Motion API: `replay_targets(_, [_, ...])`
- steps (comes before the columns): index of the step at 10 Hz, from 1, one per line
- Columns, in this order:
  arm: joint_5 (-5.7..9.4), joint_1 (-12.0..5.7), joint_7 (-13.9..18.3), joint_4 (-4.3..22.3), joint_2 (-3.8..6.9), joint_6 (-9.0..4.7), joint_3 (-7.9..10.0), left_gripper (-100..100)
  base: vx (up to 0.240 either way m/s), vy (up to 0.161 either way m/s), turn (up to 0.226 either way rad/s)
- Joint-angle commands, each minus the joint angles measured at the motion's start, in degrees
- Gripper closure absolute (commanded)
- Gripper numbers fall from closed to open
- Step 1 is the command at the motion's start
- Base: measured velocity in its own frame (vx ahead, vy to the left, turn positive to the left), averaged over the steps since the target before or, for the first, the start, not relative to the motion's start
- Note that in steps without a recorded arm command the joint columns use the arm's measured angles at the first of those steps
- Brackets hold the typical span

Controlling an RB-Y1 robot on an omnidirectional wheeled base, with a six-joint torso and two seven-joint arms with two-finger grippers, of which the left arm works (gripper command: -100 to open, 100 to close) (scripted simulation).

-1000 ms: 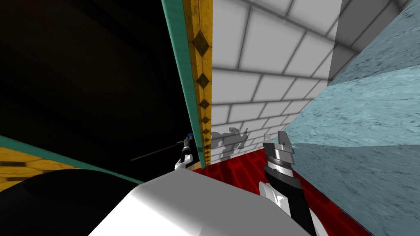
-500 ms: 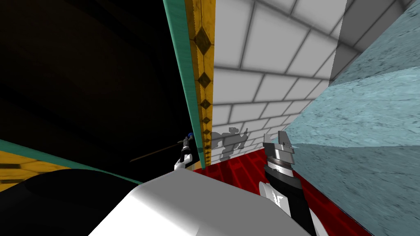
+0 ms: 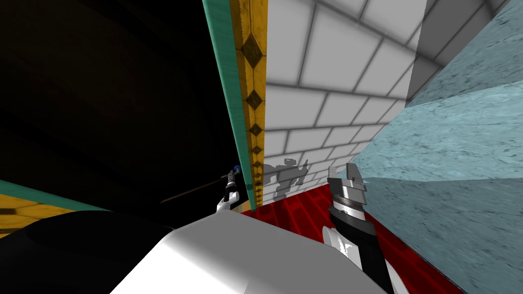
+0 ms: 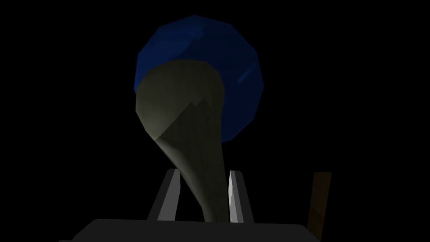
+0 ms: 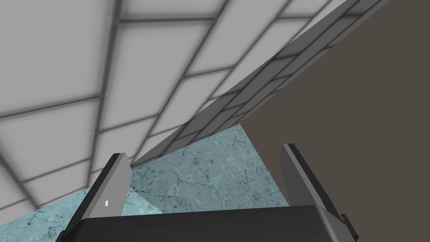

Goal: Push the door open

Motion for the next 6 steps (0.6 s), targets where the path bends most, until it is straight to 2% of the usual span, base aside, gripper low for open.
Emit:
replay_targets(1, [0.64,-0.41,-0.8,-0.2,1.13,-1.93,1.76,100,0.018,0.034,-0.074])
replay_targets(3, [0.64,-0.41,-0.8,-0.2,1.13,-1.93,1.76,100,-0.009,0.029,-0.034])
replay_targets(4, [1.07,-0.81,-1.3,0.2,1.25,-2.63,2.64,100,0.006,0.035,-0.089])
replay_targets(6, [1.07,-0.81,-1.3,0.2,1.25,-2.63,2.64,100,0.011,0.035,-0.024])
